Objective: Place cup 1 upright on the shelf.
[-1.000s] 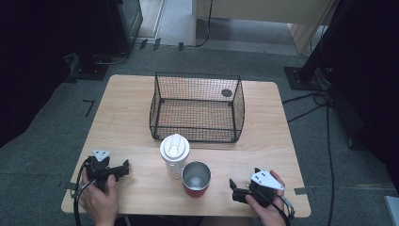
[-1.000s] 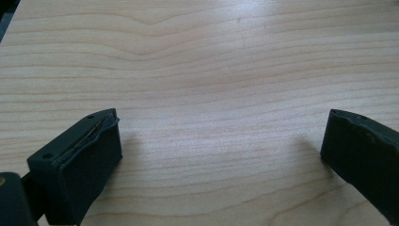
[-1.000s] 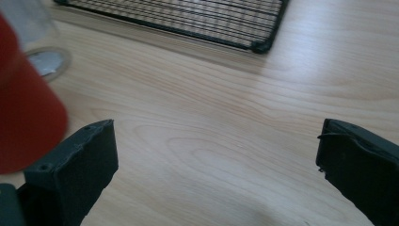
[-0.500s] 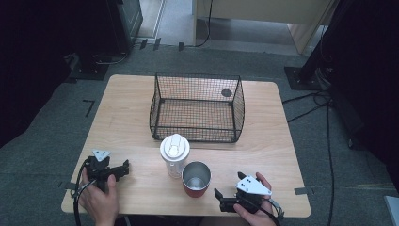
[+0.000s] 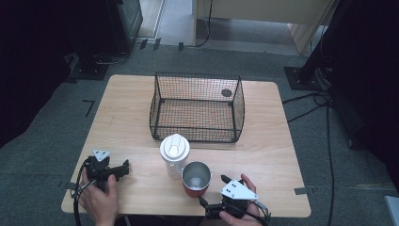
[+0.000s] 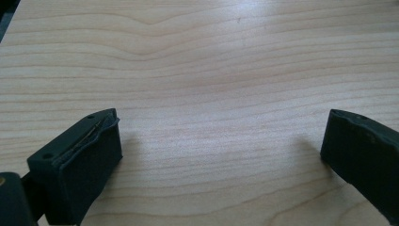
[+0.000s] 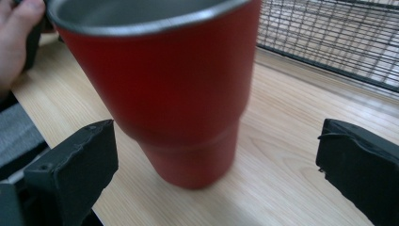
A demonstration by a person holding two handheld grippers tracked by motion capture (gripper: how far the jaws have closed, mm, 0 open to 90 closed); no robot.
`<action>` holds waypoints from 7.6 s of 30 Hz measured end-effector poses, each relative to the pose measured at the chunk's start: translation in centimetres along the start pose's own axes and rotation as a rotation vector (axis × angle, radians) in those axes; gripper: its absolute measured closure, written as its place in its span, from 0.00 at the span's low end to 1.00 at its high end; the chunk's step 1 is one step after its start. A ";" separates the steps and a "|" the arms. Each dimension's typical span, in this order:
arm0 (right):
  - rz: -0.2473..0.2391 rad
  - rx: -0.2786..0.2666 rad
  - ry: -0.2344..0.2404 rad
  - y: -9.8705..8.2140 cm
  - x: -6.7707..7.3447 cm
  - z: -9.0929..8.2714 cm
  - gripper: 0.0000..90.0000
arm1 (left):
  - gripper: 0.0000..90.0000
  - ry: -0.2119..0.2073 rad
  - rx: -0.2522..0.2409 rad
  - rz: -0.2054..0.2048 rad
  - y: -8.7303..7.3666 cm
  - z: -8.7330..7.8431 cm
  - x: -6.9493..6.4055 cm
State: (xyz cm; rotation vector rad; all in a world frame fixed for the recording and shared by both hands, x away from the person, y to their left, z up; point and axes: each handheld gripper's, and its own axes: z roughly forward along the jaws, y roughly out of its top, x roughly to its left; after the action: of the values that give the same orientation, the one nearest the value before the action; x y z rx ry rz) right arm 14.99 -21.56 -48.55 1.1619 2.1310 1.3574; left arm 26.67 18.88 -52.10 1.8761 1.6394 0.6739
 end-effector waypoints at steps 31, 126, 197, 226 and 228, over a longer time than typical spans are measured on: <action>-0.002 -0.078 -0.077 2.9 3.3 2.6 0.07 | 0.00 0.000 -0.002 -0.002 0.0 0.0 0.0; 0.056 -0.340 -0.348 14.5 -3.4 1.0 0.08 | 0.00 0.000 -0.001 -0.003 0.0 0.0 0.0; 0.154 -0.331 -0.562 19.1 -14.0 15.9 0.08 | 0.00 0.000 0.001 -0.001 0.0 0.0 0.0; 0.148 -0.234 -0.518 17.8 -14.0 19.1 0.07 | 0.00 0.000 0.000 -0.002 0.0 0.0 0.0; 0.148 -0.228 -0.511 17.8 -13.9 19.0 0.07 | 0.00 0.000 0.001 -0.001 0.0 0.0 0.0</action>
State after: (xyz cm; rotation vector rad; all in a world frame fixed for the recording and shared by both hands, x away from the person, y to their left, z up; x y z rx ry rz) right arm 43.95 -18.06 -43.79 1.4086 1.5198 1.1647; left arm 26.67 18.87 -52.09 1.8763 1.6409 0.6726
